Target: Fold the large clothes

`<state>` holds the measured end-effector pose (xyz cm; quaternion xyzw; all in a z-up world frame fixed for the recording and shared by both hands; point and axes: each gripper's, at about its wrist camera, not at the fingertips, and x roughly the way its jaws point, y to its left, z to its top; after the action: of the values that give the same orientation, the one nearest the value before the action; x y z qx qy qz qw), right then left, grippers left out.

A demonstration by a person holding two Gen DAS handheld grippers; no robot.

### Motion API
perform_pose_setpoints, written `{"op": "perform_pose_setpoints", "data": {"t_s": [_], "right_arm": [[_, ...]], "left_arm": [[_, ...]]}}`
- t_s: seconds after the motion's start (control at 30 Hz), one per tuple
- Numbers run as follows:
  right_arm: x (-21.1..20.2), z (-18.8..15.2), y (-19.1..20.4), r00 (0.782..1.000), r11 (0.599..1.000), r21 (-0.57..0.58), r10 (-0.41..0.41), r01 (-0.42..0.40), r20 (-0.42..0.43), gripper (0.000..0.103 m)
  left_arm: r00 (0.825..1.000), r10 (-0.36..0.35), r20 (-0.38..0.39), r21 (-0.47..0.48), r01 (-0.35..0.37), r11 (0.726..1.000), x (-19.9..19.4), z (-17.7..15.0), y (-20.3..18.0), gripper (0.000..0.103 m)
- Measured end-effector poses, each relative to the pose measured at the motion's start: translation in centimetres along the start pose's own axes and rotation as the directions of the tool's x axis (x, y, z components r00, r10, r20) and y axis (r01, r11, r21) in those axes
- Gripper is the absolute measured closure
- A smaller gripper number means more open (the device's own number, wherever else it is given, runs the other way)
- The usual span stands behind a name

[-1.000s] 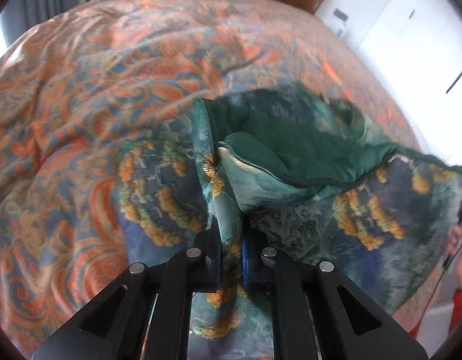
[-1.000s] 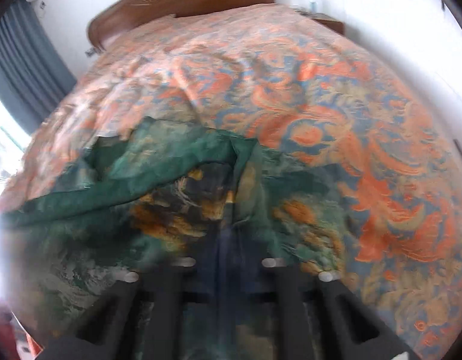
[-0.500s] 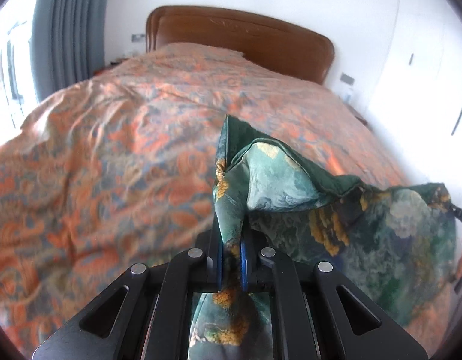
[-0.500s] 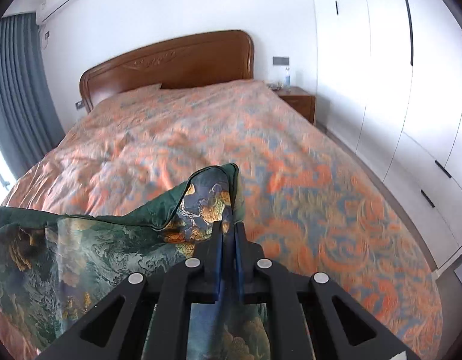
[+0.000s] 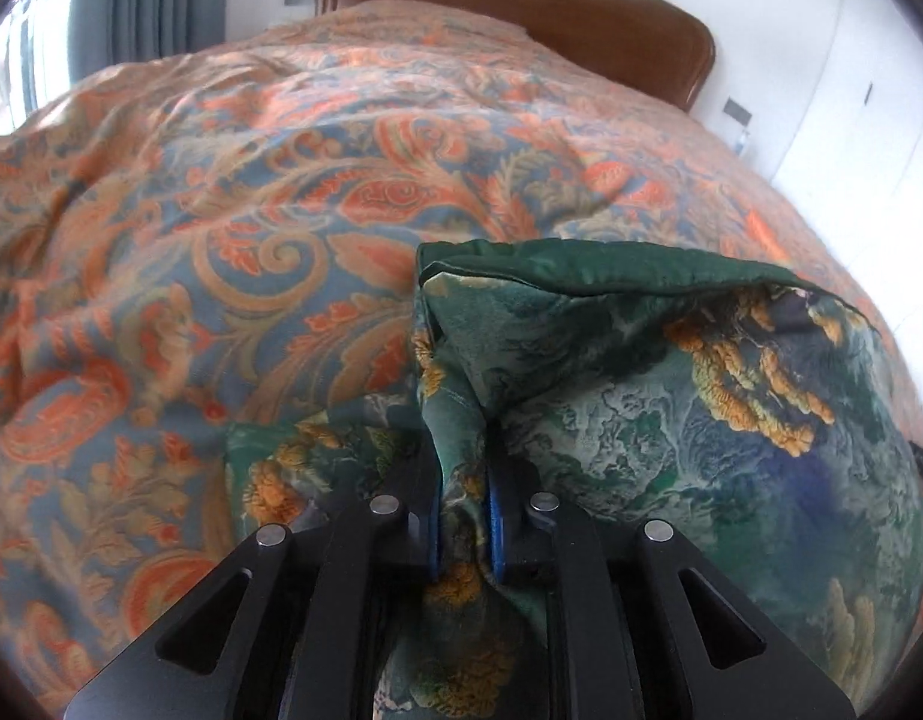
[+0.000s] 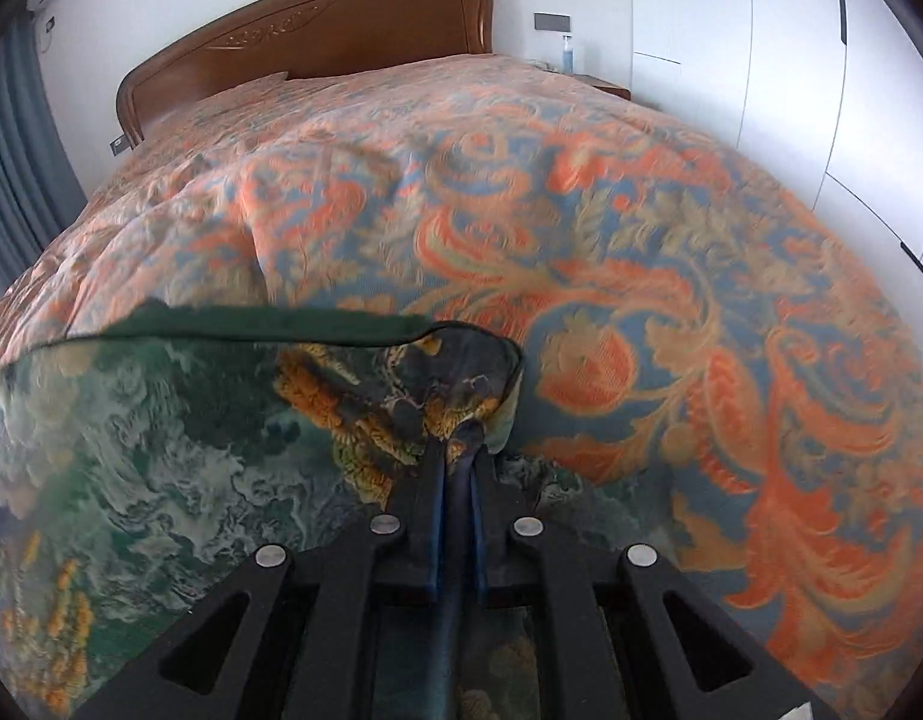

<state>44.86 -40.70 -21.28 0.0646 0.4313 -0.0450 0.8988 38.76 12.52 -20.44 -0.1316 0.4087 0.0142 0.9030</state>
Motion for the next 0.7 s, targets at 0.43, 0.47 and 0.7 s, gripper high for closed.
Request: {"op": "perform_pose_setpoints", "data": {"t_s": [0.43,0.47,0.7], "right_arm": [[1.7,-1.2,-2.1,0.995,0.990,0.100,0.101,-0.102,0.014,0.090],[1.5,-1.2,-2.0,0.995,0.990,0.099,0.100,-0.101,0.014,0.090],[-1.3,0.5,-2.8,0.998,0.988,0.145,0.059,-0.059,0.005,0.053]], "left_arm": [[1.000,0.017,-0.003,0.005,-0.017,1.000,0.8,-0.4,-0.2,0.087],[0.999,0.034,-0.008,0.016,-0.034,0.999,0.7,-0.3,-0.4,0.086],[0.994,0.111,-0.011,0.077,-0.110,0.991,-3.5,1.0,-1.1,0.028]]}}
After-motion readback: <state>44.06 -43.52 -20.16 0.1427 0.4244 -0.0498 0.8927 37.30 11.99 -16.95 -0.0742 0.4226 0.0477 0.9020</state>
